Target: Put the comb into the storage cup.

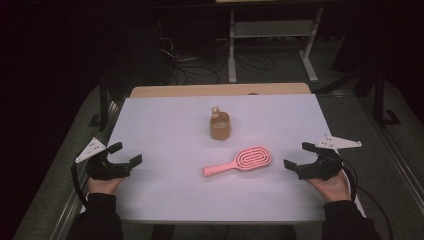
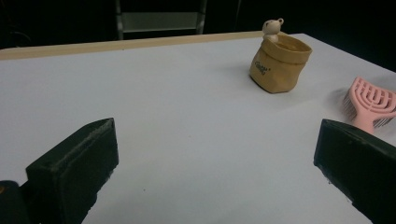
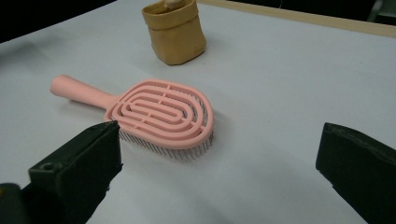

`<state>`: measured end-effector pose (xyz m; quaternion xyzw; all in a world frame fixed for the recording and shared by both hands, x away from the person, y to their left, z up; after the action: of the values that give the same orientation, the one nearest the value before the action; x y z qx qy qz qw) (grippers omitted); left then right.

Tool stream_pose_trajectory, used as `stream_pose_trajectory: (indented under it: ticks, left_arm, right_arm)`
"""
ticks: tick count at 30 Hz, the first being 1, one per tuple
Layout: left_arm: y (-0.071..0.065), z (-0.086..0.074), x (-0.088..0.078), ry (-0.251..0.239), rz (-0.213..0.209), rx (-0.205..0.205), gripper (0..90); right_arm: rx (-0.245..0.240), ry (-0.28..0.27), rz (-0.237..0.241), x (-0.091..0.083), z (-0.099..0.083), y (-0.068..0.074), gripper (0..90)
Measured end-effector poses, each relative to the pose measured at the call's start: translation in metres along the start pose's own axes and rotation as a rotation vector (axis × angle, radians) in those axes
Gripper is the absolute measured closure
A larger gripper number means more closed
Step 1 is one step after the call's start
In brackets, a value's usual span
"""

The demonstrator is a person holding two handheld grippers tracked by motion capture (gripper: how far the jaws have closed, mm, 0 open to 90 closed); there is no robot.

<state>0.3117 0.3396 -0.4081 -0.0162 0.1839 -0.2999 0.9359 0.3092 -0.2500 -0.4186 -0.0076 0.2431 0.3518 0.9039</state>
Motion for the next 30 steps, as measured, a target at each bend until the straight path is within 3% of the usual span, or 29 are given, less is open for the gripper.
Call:
stream_pose_trajectory:
  ticks: [17, 21, 26, 30]
  left_arm:
    - [-0.006, 0.002, -0.004, -0.010, 0.017, 0.026, 0.0]
    - [-0.010, 0.003, -0.007, -0.008, 0.020, 0.051, 0.0]
    - [-0.012, 0.007, -0.010, -0.011, 0.013, 0.053, 0.0]
    - [-0.017, 0.015, -0.009, 0.013, 0.003, 0.086, 0.0]
  right_arm:
    - [0.000, -0.017, 0.004, -0.004, 0.000, 0.002, 0.0]
    - [0.001, -0.020, 0.003, -0.005, 0.000, 0.002, 0.0]
    - [-0.001, -0.024, 0.001, -0.005, 0.000, 0.002, 0.0]
    - [-0.002, -0.023, -0.001, -0.005, 0.000, 0.002, 0.0]
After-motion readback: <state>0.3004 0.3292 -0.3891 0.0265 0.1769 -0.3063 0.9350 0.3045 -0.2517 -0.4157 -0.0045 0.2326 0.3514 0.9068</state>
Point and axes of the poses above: each handheld gripper's, and its own axes: x roughly forward along the jaws, z roughly out of its top, y roughly to its left, the point moved 2 cm from there along x, roughly forward along the jaws, and after that the axes turned 2 degrees about -y, right-handed, at the moved point
